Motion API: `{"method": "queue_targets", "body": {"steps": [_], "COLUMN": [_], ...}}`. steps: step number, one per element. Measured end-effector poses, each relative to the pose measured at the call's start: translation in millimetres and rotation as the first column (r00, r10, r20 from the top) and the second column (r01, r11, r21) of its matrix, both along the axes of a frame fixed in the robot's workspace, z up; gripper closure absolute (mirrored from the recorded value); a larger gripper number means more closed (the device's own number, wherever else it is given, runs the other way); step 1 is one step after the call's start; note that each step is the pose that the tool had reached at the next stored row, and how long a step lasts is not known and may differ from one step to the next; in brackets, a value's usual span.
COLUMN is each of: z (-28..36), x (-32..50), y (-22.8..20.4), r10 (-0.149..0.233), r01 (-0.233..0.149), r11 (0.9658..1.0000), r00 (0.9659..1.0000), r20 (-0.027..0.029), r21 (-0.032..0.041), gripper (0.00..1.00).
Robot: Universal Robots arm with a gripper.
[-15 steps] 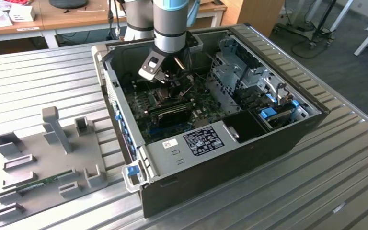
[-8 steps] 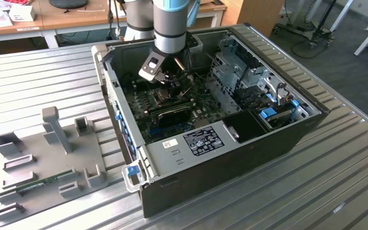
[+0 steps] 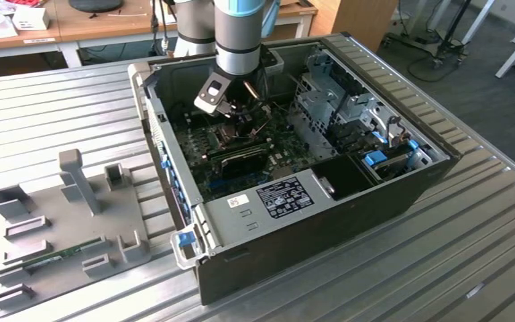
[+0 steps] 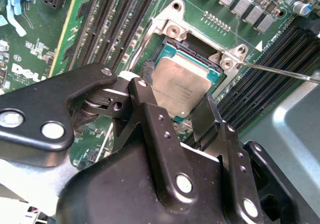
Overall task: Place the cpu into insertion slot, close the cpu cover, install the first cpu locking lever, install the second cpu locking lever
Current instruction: 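Place the cpu into insertion slot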
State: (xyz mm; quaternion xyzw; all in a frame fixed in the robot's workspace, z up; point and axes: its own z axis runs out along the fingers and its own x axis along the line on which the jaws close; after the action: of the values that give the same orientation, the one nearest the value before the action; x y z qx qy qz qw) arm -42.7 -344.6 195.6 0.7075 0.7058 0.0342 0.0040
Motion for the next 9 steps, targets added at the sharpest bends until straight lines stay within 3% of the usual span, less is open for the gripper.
{"method": "queue_targets", "body": {"steps": [9], "z": [-0.6], "x": [-0.1], "y": [0.2], "r10": [-0.002], "r01": [0.002], "r11": [1.0000], "r00": [1.0000], "r20": [-0.0001], "r21": [0.0080], "gripper": [0.46]}}
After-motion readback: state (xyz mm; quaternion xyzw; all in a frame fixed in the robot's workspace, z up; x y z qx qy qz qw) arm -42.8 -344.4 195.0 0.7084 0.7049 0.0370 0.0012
